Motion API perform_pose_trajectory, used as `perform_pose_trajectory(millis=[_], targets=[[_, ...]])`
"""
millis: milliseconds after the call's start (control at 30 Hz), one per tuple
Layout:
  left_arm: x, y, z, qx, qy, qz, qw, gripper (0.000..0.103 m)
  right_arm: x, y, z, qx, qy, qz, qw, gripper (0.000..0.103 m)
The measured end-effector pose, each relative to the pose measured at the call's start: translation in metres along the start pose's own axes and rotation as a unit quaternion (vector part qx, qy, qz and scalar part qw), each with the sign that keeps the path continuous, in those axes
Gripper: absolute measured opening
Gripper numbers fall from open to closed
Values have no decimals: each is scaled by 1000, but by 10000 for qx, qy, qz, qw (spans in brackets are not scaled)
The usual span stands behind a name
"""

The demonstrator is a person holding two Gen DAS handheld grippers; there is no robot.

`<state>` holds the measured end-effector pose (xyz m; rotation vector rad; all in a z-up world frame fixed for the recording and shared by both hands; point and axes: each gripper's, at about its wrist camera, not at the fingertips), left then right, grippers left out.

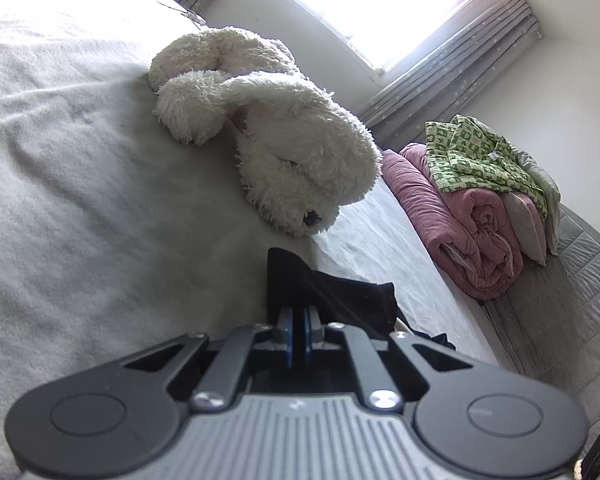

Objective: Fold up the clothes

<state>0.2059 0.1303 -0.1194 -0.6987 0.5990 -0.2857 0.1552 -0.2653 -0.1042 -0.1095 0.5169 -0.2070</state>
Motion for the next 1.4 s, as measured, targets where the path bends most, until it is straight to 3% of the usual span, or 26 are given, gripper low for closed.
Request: perform_pose_trajectory(millis=[300, 567, 633, 700, 767, 900, 1033, 1167, 1267, 1400], targets=[[-9, 4, 3, -10, -160, 6, 9999, 4, -21, -5, 22, -175, -682, -357, 9969, 3], [-5, 2, 2, 90, -56, 142, 9998, 7, 26, -18, 4, 275, 230, -169, 9992, 5], [-8, 1, 3, 76, -109, 164, 9998, 8, 17, -17, 7, 320, 83, -255, 9991, 20], [-16, -3, 7, 184, -264, 165, 9993, 8, 8, -18, 11, 336, -23, -274, 9991, 26], [-24, -8, 9, 269, -388, -79, 9989, 8, -3, -16, 14, 387, -153, -162, 9990, 38], [-20, -19, 5, 608, -30, -640, 9961, 8, -13, -1, 16, 327, -142, 399, 9986, 41], [2, -33, -11, 1264, 636, -410, 9891, 8, 1, 14, 11, 248, 303, 857, 9956, 40], [8, -33, -16, 1431, 783, -304, 9861, 9, 12, 9, 2, 229, 551, 831, 9948, 40], [10, -26, -15, 1238, 821, -377, 9882, 9, 8, -1, 5, 453, 656, 715, 9942, 40], [10, -26, -15, 1184, 795, -381, 9890, 9, -22, -15, 20, 769, 734, 717, 9917, 43]])
Point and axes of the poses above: each gripper's, at about its wrist camera, not at the fingertips, and x roughly the way its jaws point, y to its left, z to its top, and after that the axes turned 2 degrees about -x, right-handed
